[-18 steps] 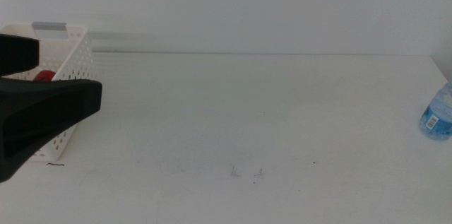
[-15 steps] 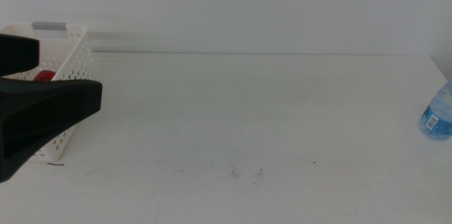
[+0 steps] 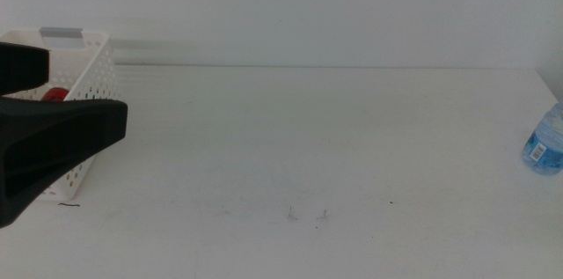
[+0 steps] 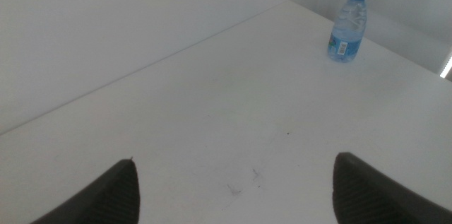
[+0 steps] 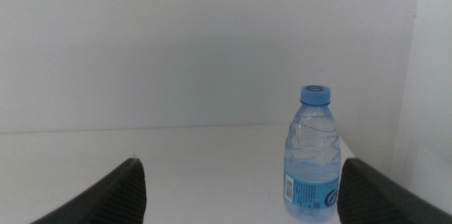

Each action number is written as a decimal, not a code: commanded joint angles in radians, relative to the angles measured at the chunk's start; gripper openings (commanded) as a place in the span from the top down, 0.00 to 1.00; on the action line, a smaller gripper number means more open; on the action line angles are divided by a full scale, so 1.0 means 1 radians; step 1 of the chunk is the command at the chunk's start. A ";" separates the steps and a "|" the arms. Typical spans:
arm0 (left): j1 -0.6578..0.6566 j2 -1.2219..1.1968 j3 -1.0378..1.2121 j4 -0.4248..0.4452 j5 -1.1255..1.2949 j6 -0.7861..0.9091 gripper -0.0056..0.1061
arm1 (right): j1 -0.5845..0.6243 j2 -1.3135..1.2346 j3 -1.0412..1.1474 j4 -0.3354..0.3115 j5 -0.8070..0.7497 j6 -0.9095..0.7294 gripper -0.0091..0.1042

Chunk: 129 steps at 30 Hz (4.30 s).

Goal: Use arms to grab the bottles and put them into the dustbin to the left of the table.

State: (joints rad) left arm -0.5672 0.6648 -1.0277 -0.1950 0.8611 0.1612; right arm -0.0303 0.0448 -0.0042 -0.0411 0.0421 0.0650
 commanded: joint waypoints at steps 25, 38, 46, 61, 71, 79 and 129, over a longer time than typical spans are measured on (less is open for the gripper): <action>-0.007 -0.005 0.001 0.003 -0.013 -0.004 0.11 | -0.214 1.423 -0.041 -0.022 -1.155 -0.009 0.16; -0.007 -0.005 0.001 0.003 -0.013 -0.004 0.11 | -0.229 1.669 -0.284 0.049 -1.155 -0.009 0.16; -0.007 -0.005 0.001 0.003 -0.015 -0.004 0.11 | -0.227 1.807 -0.431 0.041 -1.155 -0.009 0.16; -0.007 -0.005 0.001 0.003 -0.015 -0.004 0.11 | -0.197 1.983 -0.624 0.000 -1.103 -0.009 0.16; -0.007 -0.005 0.001 0.003 -0.017 -0.001 0.11 | -0.153 2.014 -0.655 -0.070 -1.069 0.006 0.93; -0.007 -0.005 0.001 0.003 -0.017 -0.003 0.11 | 0.231 1.920 -0.807 -0.005 -0.930 0.074 0.94; -0.007 -0.005 0.001 0.003 -0.019 -0.004 0.11 | 0.671 1.073 -1.089 0.090 0.604 -0.048 0.10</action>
State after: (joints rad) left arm -0.5672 0.6648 -1.0277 -0.1933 0.8545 0.1612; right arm 0.6383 1.1686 -1.0774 0.0140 0.5747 0.0820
